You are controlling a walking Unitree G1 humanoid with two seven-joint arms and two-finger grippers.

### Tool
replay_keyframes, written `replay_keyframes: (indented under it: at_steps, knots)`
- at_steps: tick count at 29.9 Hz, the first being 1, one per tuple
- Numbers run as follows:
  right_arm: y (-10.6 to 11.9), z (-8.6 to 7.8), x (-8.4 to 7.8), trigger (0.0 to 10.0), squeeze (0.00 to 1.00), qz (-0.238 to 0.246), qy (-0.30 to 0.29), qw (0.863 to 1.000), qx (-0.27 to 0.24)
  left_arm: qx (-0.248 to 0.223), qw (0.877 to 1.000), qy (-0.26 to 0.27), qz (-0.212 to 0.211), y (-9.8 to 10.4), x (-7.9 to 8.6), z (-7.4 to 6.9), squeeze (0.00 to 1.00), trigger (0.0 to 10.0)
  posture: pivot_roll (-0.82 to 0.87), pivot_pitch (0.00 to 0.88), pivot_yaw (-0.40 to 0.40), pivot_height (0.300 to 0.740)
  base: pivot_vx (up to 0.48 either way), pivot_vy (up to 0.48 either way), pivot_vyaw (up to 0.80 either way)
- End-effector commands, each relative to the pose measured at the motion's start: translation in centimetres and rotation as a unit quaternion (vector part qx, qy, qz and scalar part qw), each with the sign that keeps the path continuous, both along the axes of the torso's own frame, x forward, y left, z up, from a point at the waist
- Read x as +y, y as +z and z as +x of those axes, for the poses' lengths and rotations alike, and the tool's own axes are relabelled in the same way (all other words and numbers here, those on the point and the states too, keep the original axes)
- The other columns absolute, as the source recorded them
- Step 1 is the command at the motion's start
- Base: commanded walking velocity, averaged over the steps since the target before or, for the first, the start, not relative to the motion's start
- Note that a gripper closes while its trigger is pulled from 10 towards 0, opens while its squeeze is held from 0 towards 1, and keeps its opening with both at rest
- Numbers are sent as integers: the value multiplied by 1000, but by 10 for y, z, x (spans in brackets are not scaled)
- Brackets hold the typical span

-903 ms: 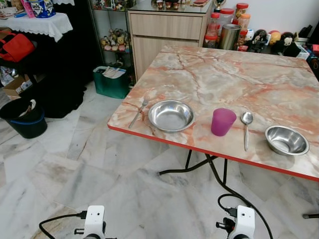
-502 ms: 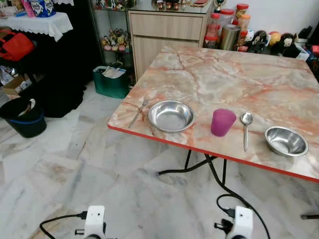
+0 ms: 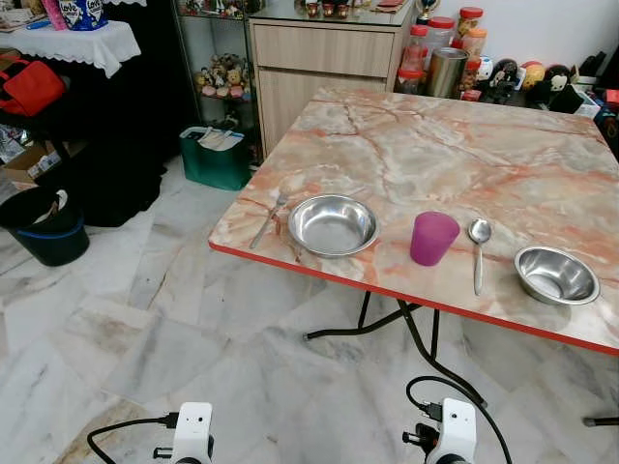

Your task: Setting the table

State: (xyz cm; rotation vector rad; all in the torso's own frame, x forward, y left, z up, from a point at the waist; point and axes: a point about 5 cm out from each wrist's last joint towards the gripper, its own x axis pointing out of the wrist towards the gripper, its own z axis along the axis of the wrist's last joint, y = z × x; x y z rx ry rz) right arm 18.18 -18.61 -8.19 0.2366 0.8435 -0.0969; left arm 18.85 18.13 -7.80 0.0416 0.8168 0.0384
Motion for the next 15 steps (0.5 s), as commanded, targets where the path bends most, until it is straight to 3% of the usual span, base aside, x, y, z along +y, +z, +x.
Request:
replay_keyframes:
  at_steps: [1,15]
  knots:
    - [0,1,2,10000,0,-1,4,1000,5,13,1000,2,4,-2,1,-3,0,10000,-6,0,-17,740,0,0,-563]
    - [0,2,2,10000,0,1,5,1000,5,8,1000,3,5,-1,2,-2,0,10000,-4,0,-19,740,0,0,-716]
